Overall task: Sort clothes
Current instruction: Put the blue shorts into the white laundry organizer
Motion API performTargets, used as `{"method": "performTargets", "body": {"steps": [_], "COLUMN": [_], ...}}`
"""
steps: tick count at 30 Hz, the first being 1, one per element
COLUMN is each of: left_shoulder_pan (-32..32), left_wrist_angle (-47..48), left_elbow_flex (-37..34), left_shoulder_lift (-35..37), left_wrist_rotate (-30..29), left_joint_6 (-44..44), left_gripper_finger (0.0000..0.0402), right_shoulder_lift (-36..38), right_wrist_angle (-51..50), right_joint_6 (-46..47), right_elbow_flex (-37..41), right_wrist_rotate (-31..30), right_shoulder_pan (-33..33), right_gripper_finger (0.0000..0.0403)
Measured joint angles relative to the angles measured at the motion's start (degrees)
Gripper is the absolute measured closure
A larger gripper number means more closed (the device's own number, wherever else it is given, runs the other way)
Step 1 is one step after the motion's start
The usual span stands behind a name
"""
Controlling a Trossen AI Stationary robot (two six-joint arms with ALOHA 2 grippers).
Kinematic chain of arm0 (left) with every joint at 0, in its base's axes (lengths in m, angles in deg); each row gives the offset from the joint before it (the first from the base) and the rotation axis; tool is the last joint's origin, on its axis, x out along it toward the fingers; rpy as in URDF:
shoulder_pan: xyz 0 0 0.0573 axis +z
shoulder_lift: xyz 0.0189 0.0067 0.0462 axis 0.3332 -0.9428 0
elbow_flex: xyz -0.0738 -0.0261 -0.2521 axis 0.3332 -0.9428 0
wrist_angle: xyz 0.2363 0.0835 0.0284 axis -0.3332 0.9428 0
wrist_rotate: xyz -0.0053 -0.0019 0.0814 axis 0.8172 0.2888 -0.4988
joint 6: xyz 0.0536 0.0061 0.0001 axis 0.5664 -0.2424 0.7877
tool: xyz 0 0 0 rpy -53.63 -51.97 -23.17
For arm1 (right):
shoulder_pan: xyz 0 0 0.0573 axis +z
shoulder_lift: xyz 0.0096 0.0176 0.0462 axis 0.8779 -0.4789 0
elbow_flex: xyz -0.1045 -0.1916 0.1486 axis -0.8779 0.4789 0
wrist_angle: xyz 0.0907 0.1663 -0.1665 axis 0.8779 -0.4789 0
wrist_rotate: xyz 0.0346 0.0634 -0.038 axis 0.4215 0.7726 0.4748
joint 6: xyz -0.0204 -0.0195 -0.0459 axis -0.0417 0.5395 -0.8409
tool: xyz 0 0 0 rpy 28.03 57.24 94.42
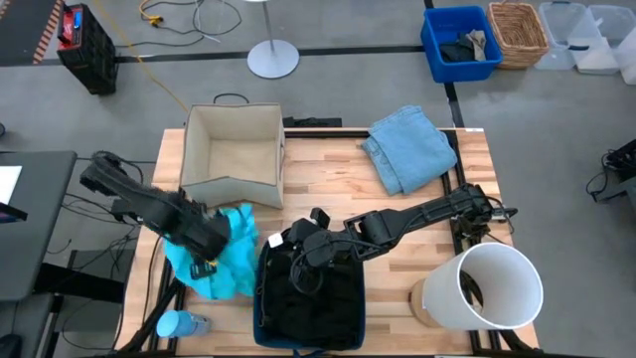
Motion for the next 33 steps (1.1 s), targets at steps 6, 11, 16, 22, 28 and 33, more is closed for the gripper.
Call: {"method": "performTargets", "body": {"steps": [6, 11, 16, 22, 28, 33], "left_shoulder_pan": [-0.24, -0.24, 0.10, 5.33, 14.84, 20.61], "left_wrist_angle": [-1.27, -2.35, -5.15, -1.38, -0.31, -0.20], "left_elbow_flex": [14.29, 25.66, 32.64, 33.70, 31.72, 28.63], "left_shoulder_lift": [5.60, 6.60, 5.78, 5.19, 5.53, 6.15], "left_wrist_rotate": [-17.10, -31.44, -49.19, -59.52, -59.24, -57.65], "left_joint_6": [0.88, 7.85, 14.94, 19.30, 20.60, 22.59], "left_gripper_finger": [0.0400, 0.0399, 0.0399, 0.0399, 0.0398, 0.0398], "right_shoulder_lift": [0.00, 0.00, 0.00, -0.02, -0.02, -0.02], "right_wrist_angle": [0.01, 0.04, 0.48, 1.69, 5.05, 7.80], "right_joint_6": [0.00, 0.02, 0.00, 1.41, 1.88, 1.65], "right_elbow_flex": [0.00, 0.00, 0.00, 0.00, -0.02, -0.02], "right_wrist_rotate": [0.00, 0.00, -0.02, -3.78, -4.04, -4.04], "right_shoulder_pan": [0.00, 0.00, 0.00, -0.32, -1.56, -3.37], "right_gripper_finger": [0.0251, 0.0251, 0.0251, 0.0251, 0.0251, 0.0251]}}
